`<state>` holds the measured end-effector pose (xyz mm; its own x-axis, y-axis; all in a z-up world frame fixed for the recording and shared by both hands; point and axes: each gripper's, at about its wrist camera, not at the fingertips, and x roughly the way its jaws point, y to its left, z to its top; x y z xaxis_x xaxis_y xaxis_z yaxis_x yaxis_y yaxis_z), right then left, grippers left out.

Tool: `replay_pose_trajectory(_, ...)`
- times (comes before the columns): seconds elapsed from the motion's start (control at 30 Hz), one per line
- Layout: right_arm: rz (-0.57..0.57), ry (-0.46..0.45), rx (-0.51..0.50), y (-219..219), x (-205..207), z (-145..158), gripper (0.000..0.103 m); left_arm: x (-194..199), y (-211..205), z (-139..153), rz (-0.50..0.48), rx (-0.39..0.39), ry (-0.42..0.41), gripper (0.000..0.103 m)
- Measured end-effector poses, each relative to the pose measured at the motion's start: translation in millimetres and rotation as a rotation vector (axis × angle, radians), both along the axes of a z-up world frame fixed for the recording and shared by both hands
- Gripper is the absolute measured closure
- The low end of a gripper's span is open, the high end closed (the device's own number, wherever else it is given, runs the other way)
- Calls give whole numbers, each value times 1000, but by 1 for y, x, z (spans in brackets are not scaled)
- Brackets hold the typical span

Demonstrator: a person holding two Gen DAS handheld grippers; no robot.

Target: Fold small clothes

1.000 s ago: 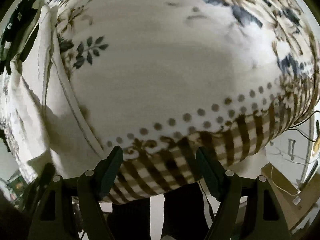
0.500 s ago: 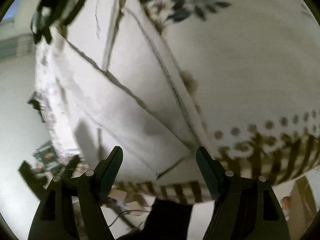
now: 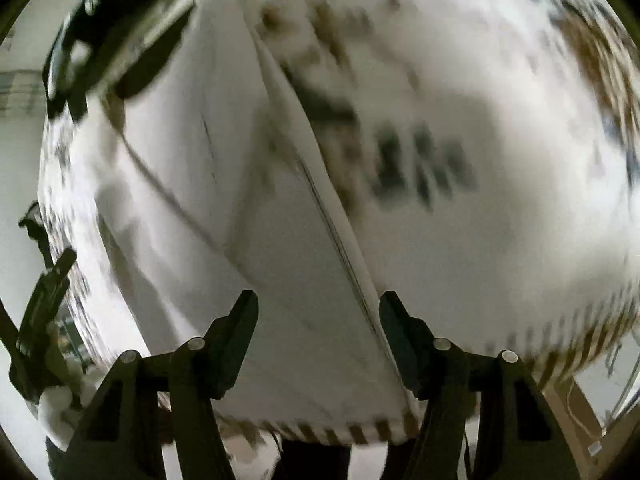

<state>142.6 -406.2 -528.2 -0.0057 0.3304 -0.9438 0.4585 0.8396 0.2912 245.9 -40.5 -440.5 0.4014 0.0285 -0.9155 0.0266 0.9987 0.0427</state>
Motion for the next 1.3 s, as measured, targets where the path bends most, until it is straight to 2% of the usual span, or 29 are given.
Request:
replay_pose_trajectory(0.13, -39, -75, -58, -13, 76, 6, 38, 73, -29, -27, -119, 146, -50, 21)
replay_pose_trajectory(0.23, -40, -96, -91, -12, 141, -1, 38, 110, -27, -52, -147, 253, -43, 21)
replay_pose_trajectory(0.33, -6, -101, -128, -12, 194, -14, 38, 131, -7, -71, -122, 346, -21, 22)
replay_pose_trajectory(0.43, 14, -85, -177, -6, 233, -24, 38, 153, 25, -84, -50, 336, 29, 21)
replay_pose_trajectory(0.53, 11, -46, -220, -19, 244, -35, 38, 165, 48, -87, 18, 266, 75, 19)
replay_pose_trajectory(0.63, -15, -27, -209, -36, 237, -36, 38, 156, 54, -61, 34, 193, 25, 19)
replay_pose_trajectory(0.7, -39, -27, -185, -37, 231, -31, 38, 142, 56, -34, 34, 101, -23, 21)
replay_pose_trajectory(0.73, -53, -34, -167, -35, 229, -28, 38, 133, 52, -21, 16, 23, -35, 21)
replay_pose_trajectory(0.83, -77, -53, -128, -49, 215, -13, 38, 124, 14, -7, -70, -36, -37, 21)
replay_pose_trajectory(0.87, -77, -56, -119, -54, 208, -10, 38, 126, -2, -11, -119, -22, -26, 21)
replay_pose_trajectory(0.9, -73, -56, -115, -57, 205, -10, 38, 130, -24, -24, -175, 45, -15, 21)
replay_pose_trajectory(1.0, -61, -44, -100, -58, 198, -16, 38, 145, -46, -55, -206, 180, 11, 21)
replay_pose_trajectory(1.03, -62, -45, -96, -60, 197, -16, 38, 153, -42, -65, -185, 236, 17, 21)
replay_pose_trajectory(1.13, -56, -52, -86, -62, 199, -22, 38, 168, -13, -75, -97, 295, 20, 19)
replay_pose_trajectory(1.2, -56, -54, -100, -62, 209, -28, 38, 176, 12, -77, -26, 307, 26, 19)
replay_pose_trajectory(1.3, -53, -50, -102, -63, 217, -38, 38, 182, 32, -86, 12, 308, 60, 19)
